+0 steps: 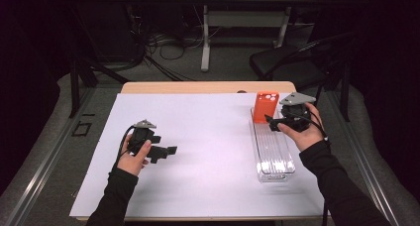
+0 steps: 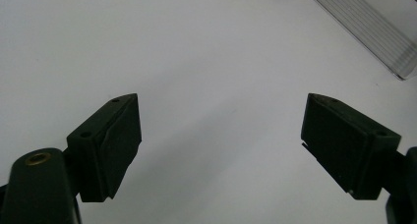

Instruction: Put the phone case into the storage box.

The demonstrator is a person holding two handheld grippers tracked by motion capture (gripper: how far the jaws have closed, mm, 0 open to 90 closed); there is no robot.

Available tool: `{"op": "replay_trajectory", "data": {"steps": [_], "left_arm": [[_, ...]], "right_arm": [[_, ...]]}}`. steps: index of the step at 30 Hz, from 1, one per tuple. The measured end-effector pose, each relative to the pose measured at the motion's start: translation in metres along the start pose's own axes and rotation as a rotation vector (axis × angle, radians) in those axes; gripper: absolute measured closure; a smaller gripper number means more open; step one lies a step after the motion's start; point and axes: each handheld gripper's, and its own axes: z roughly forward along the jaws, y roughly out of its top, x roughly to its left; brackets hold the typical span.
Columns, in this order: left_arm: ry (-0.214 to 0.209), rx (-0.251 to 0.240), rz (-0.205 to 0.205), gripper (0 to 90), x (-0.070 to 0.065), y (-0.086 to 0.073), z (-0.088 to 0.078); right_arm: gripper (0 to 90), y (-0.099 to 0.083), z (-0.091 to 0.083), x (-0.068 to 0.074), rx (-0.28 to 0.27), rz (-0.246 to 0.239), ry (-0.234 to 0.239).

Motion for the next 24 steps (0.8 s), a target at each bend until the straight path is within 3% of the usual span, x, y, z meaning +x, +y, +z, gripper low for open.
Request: {"op": "replay_trajectory", "data": {"steps": [7, 12, 24], "left_arm": [[-0.019, -0.023, -0.006, 15.8, 0.0, 0.0, -0.004], [-0.033, -0.039, -0.007, 15.8, -0.001, 0.001, -0.008], [-0.029, -0.049, 0.016, 15.8, -0.006, 0.003, -0.017]], "right_arm": [[0.0, 0.002, -0.007, 0.009, 0.007, 0.038, 0.078], [0.0, 0.003, -0.012, 0.02, -0.001, 0.068, 0.115], [0.0, 0.013, -0.018, 0.066, -0.023, 0.057, 0.19]]}}
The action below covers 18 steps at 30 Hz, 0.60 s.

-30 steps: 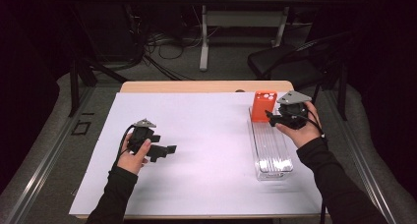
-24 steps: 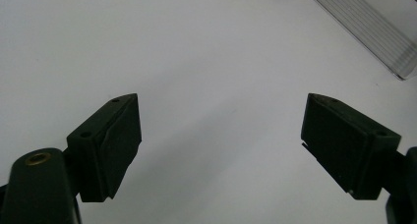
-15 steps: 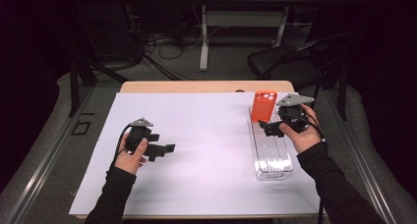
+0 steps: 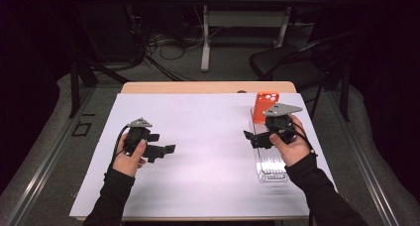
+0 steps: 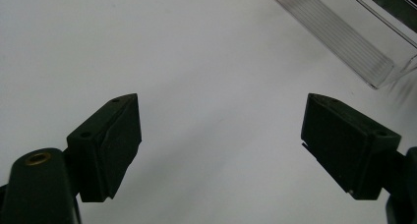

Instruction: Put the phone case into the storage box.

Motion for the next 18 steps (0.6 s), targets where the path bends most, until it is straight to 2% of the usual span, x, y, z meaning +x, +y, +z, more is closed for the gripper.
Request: {"op": "replay_trajectory", "data": {"steps": [6, 10, 15, 18], "left_arm": [[-0.011, -0.006, 0.016, 15.7, -0.003, 0.001, -0.002], [-0.012, -0.002, 0.023, 15.8, -0.005, 0.001, -0.003], [-0.018, -0.002, 0.032, 15.8, -0.006, 0.001, -0.002], [-0.019, -0.004, 0.036, 15.8, -0.007, 0.001, -0.003]], "right_arm": [[0.0, -0.002, 0.005, 0.023, 0.0, -0.008, 0.031], [0.0, -0.009, 0.011, 0.035, -0.012, 0.027, 0.088], [0.0, -0.021, 0.018, 0.053, -0.031, 0.007, 0.111], [0.0, -0.026, 0.022, 0.06, -0.015, 0.002, 0.136]]}}
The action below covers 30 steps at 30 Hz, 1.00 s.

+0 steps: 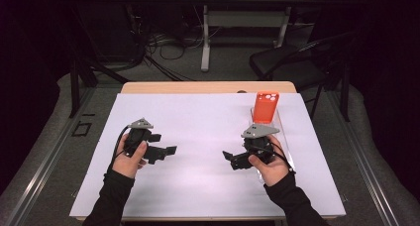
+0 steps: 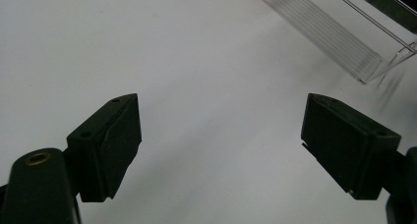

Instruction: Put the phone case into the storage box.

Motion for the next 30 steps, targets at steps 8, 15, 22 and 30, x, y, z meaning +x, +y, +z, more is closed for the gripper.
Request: {"op": "replay_trajectory", "data": {"steps": [8, 15, 22, 30], "left_arm": [[-0.003, 0.007, 0.012, 15.8, -0.002, 0.0, 0.002], [-0.002, 0.015, 0.013, 15.8, -0.003, -0.001, 0.005], [-0.007, 0.024, 0.025, 15.8, -0.005, -0.001, 0.008], [-0.004, 0.026, 0.026, 15.8, -0.006, -0.001, 0.008]], "right_arm": [[0.5, -0.012, 0.009, 0.015, -0.01, -0.007, 0.038], [1.0, -0.02, 0.013, 0.021, -0.019, -0.011, 0.046], [2.5, -0.025, 0.019, 0.027, -0.017, -0.014, 0.068], [3.0, -0.028, 0.022, 0.03, -0.004, -0.013, 0.085]]}}
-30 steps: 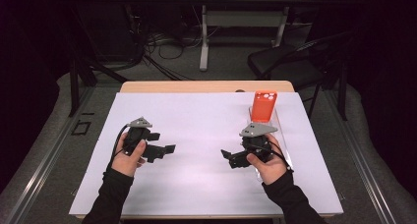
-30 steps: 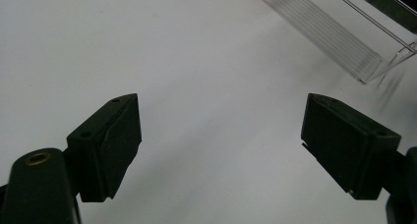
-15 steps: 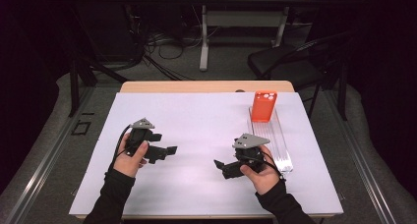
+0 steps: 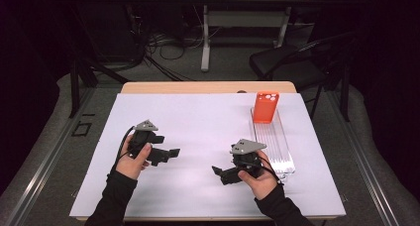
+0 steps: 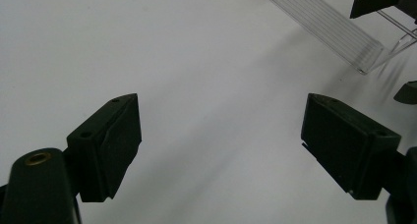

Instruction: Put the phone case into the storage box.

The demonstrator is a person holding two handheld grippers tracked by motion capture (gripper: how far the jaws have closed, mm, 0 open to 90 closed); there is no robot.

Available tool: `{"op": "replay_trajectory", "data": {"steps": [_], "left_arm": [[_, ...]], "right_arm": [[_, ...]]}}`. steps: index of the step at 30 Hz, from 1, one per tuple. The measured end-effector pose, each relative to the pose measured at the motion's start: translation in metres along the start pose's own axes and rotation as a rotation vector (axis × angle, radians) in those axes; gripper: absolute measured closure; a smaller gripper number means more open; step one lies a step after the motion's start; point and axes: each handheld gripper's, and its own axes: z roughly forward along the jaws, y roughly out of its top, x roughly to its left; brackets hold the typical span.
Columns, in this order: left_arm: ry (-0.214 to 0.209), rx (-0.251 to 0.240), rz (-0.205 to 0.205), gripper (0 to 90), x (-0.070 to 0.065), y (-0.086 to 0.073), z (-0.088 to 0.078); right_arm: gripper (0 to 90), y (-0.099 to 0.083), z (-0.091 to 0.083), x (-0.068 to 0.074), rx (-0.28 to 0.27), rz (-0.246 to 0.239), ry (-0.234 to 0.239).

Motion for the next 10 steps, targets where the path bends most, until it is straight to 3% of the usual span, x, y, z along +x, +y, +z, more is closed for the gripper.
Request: {"op": "replay_trajectory", "data": {"steps": [10], "left_arm": [[0.003, -0.002, -0.002, 15.8, 0.0013, 0.0001, -0.0007]], "right_arm": [[3.3, -0.0001, 0.0, -0.0003, 0.0, 0.018, 0.016]]}}
